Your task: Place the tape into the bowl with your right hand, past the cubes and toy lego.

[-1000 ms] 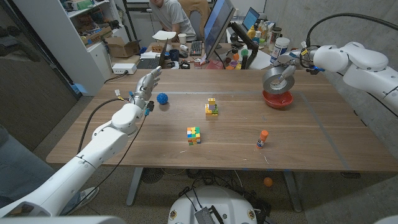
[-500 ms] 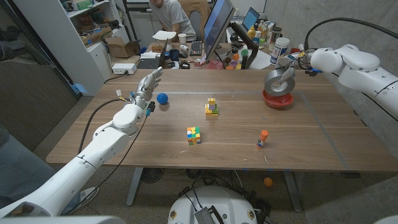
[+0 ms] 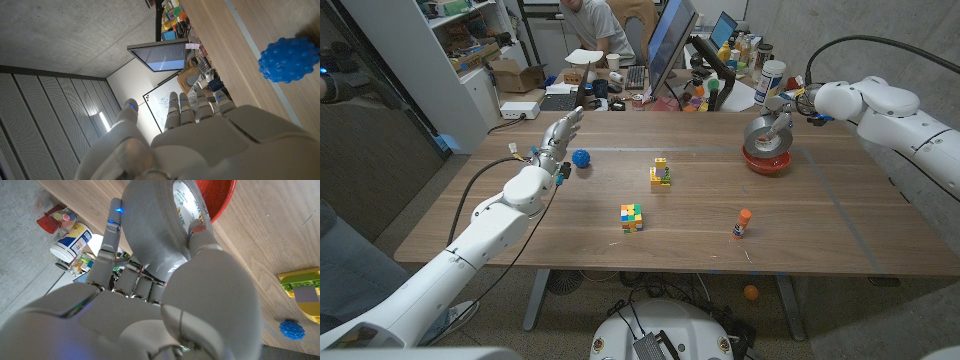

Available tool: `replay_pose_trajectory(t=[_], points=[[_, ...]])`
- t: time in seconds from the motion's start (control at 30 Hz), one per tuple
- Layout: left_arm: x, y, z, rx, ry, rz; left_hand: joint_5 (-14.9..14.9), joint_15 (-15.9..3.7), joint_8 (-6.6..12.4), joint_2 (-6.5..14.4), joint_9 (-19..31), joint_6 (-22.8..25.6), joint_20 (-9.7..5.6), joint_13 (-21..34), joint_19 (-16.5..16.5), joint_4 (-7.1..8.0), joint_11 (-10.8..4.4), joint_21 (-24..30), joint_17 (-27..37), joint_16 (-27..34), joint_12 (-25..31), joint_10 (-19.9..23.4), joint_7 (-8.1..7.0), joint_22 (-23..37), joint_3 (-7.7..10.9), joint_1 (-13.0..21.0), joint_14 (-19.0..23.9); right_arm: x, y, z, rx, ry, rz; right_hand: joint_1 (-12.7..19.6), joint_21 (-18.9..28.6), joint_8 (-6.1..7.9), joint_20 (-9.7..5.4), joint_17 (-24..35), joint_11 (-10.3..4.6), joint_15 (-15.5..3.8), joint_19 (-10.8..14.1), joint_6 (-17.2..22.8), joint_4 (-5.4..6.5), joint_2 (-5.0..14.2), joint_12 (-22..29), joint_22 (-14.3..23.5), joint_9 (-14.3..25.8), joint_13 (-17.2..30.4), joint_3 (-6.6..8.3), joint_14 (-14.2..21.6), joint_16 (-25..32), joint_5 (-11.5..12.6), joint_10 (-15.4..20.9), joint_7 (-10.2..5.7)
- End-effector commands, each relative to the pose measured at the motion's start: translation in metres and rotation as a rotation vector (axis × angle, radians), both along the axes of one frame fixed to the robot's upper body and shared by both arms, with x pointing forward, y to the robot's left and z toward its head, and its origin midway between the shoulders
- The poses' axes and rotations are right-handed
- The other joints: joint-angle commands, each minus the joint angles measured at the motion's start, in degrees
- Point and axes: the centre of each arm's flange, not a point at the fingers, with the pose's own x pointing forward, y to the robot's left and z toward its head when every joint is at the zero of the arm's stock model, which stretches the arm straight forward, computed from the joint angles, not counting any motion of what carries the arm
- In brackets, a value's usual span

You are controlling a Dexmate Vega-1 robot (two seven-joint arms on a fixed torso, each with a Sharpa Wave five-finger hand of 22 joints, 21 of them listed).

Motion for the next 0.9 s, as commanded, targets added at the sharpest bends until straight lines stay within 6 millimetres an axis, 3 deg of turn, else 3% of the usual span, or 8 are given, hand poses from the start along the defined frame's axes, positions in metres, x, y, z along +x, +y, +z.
replay_pose_trajectory(t=[0.03,0.9], points=[[-0.001,-0.005,0.004,0.007,-0.012,-0.007,0.17,-0.15,0.21,-0.07,0.31,0.19,0.07,0.28,-0.3,-0.01,0.26,0.07,0.25,0.02,0.19,-0.24,0.28,0.24,0.38,0.41,-0.24,0.013,-0.002,-0.005,0.013,0.023,0.0,13.93,0.38,0.3,-8.26,0.35,-0.04,-5.43,6.49,7.65,-0.21,13.99,-0.3,0.2,0.18,0.1,0.89,0.54,-0.45,0.47,0.2,-6.36],[0.002,-0.011,0.004,0.008,-0.005,-0.007,0.17,-0.12,0.21,-0.16,0.31,0.2,0.05,0.33,-0.31,-0.01,0.07,0.11,0.25,0.02,0.18,-0.4,0.25,0.24,0.4,0.43,-0.29,0.026,-0.015,-0.018,0.027,0.057,-0.014,13.82,1.46,0.35,-8.25,1.06,-0.24,-5.46,5.86,7.93,-0.21,13.95,-0.48,0.13,0.05,0.1,0.76,0.84,-1.54,0.53,0.48,-6.52]])
